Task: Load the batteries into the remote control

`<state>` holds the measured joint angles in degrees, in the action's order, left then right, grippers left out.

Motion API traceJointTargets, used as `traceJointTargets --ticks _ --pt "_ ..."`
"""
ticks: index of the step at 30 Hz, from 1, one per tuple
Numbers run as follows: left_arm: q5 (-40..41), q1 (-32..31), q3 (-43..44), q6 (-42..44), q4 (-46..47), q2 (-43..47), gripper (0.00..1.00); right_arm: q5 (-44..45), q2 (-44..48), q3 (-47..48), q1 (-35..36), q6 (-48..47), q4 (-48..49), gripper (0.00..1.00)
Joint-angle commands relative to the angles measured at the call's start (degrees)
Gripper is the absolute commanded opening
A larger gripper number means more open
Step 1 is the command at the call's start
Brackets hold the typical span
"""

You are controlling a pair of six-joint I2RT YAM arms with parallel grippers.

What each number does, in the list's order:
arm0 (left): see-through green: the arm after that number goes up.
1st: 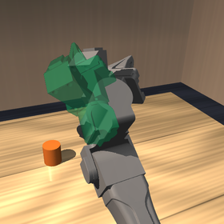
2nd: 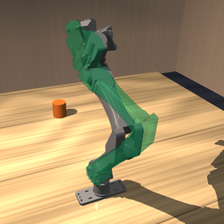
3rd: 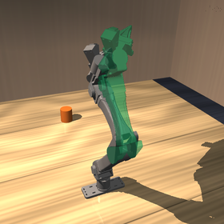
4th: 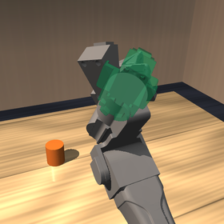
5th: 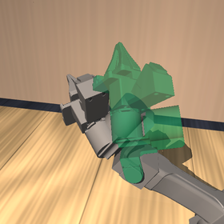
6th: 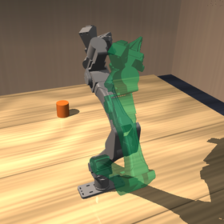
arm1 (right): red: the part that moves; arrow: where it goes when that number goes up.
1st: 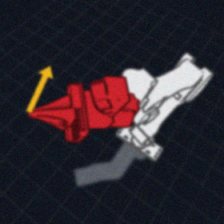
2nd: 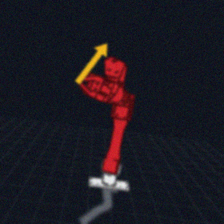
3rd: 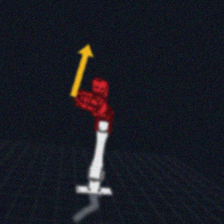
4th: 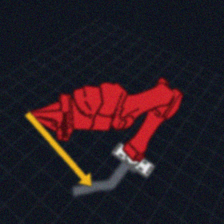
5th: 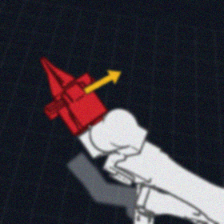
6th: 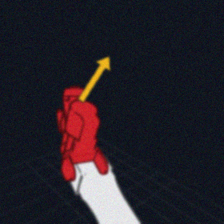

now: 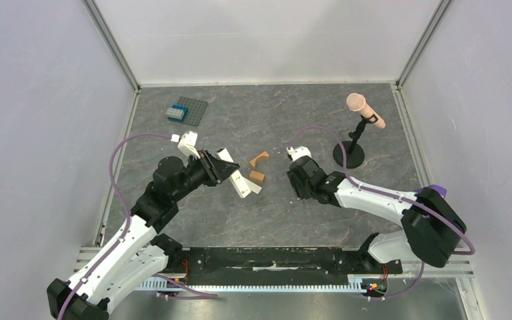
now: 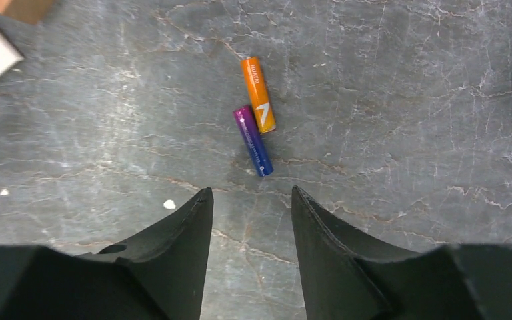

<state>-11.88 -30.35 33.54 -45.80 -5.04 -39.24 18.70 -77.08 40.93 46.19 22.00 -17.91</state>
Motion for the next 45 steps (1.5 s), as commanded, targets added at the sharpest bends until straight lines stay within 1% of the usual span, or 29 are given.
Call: traceJointTargets --ticks 1,9,11,12,15,21,25,28,30,33,35,38,42,45 --pt "-1.27 -0.11 -0.53 3.24 2.81 -2.25 0.02 -0.75 -2.89 3.35 -1.77 -3.31 1.60 0.50" --pt "-2.00 0.02 -0.12 4.00 5.39 -5.09 0.02 -7.36 -7.21 3.93 -4.74 -6.64 4.98 0.50" --pt "-1.93 0.11 0.04 4.37 5.42 -5.47 0.02 -7.88 -8.46 4.41 -5.35 -7.14 5.07 0.50" --pt "-1.93 0.18 0.18 4.40 5.39 -5.69 0.02 -8.49 -8.92 4.51 -5.90 -7.31 5.32 0.48" --pt "-1.96 0.46 0.33 4.54 5.41 -6.17 0.02 -11.42 -10.70 5.20 -7.33 -7.24 5.58 0.45" --pt "-2.16 0.65 0.48 4.66 5.61 -6.29 0.02 -16.43 -11.39 5.87 -7.44 -5.12 5.69 0.45" --pt "-2.10 0.79 0.30 4.57 5.41 -5.93 0.02 -11.45 -10.83 7.15 -7.45 -3.77 5.66 0.49" --pt "-2.03 0.87 0.25 4.55 5.33 -5.70 0.02 -8.14 -12.16 9.57 -7.44 -3.85 5.14 0.52" --pt "-2.01 0.99 0.28 4.57 5.30 -5.75 0.02 -6.67 -13.88 11.29 -7.52 -4.41 4.63 0.53" --pt "-1.93 1.08 0.30 4.58 5.35 -5.44 0.02 -6.55 -16.39 13.18 -7.65 -5.14 4.48 0.54" --pt "-1.93 1.17 0.19 4.54 5.35 -5.46 0.02 -6.29 -17.74 13.96 -7.83 -5.36 4.40 0.53" --pt "-2.06 1.23 0.12 4.54 5.37 -5.37 0.02 -6.35 -19.10 14.46 -8.22 -5.33 3.84 0.48" --pt "-2.41 1.34 0.04 4.66 5.30 -5.45 0.02 -6.90 -18.99 13.46 -8.82 -5.24 3.42 0.45" --pt "-2.45 1.37 0.02 4.68 5.30 -5.48 0.02 -7.76 -18.86 12.48 -9.36 -5.17 3.26 0.40"
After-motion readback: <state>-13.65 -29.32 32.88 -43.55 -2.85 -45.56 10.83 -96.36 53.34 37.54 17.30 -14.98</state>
